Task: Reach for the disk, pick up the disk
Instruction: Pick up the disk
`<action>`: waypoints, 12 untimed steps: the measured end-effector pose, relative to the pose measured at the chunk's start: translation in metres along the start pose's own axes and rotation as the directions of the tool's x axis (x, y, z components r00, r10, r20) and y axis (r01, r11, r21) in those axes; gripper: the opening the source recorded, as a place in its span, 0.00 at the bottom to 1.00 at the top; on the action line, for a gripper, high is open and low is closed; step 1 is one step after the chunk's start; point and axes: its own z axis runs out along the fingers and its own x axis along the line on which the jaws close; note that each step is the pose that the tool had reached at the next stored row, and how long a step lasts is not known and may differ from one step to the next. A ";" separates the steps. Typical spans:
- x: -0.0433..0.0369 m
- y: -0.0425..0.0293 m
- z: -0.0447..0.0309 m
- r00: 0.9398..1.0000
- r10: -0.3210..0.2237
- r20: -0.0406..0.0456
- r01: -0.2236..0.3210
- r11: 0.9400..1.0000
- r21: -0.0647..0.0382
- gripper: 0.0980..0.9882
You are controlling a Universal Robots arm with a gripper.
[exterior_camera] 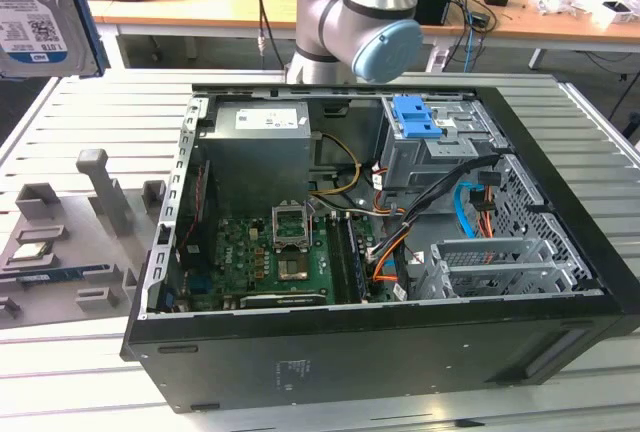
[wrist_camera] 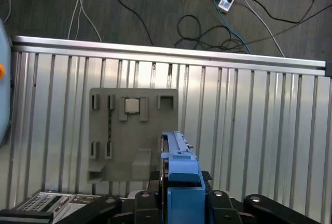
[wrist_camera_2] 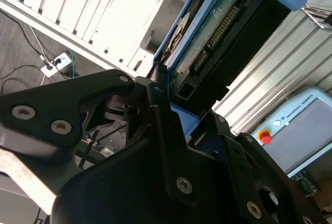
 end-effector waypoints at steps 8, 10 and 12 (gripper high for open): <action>0.0038 -0.0487 -0.0016 1.000 0.000 0.000 0.000 1.000 0.000 0.30; 0.0046 -0.0589 -0.0019 1.000 0.000 0.000 0.000 1.000 0.000 0.30; 0.0056 -0.0706 -0.0024 1.000 0.000 0.000 0.000 1.000 0.000 0.30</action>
